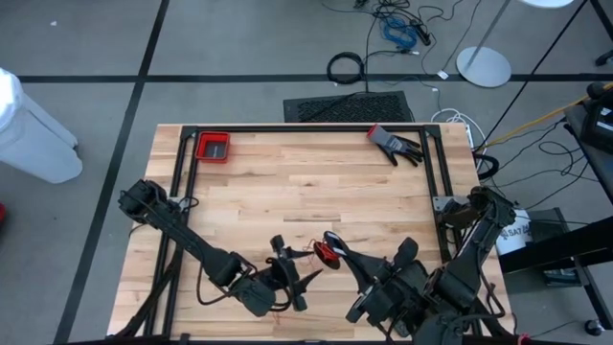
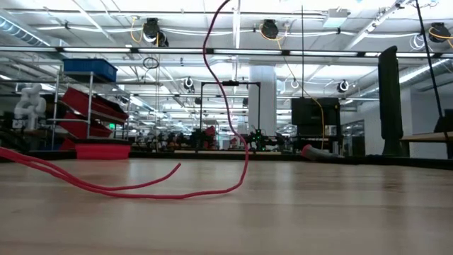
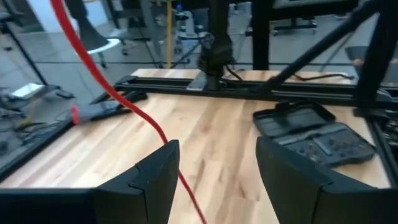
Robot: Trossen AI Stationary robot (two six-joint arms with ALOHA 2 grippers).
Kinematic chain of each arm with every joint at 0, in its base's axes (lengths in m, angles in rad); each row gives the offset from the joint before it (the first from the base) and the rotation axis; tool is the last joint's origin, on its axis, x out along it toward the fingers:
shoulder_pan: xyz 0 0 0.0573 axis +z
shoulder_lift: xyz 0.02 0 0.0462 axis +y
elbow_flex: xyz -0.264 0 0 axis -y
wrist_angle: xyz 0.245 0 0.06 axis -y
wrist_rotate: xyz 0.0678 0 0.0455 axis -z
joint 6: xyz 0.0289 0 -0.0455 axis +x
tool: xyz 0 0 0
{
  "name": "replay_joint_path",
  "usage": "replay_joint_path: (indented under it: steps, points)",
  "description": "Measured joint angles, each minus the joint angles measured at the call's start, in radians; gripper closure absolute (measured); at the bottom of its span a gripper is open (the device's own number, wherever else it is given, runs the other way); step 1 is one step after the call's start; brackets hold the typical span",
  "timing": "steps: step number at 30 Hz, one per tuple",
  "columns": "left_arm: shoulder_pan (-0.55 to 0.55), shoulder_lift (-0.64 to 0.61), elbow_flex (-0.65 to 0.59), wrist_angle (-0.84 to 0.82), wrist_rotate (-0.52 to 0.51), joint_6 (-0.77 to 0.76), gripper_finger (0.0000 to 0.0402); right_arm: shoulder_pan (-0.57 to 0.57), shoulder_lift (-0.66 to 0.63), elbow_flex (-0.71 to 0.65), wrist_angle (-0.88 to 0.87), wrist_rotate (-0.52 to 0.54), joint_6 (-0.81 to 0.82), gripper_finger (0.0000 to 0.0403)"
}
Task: Coil cords
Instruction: Coil the red wire onto the spool
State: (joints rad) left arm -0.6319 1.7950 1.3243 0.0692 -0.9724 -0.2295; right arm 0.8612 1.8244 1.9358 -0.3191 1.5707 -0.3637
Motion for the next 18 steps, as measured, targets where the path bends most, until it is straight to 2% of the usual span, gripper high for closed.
replay_joint_path:
  steps: [8, 18]
  points:
    - [-0.03, 0.0, 0.0, 0.002, -0.131, 0.002, 0.0191, 0.0, 0.0, 0.0, 0.0, 0.0, -0.002, 0.0403]
    - [-0.036, 0.0, 0.0, 0.003, -0.166, 0.008, 0.0196, 0.0, 0.0, 0.0, 0.0, 0.0, -0.008, 0.0403]
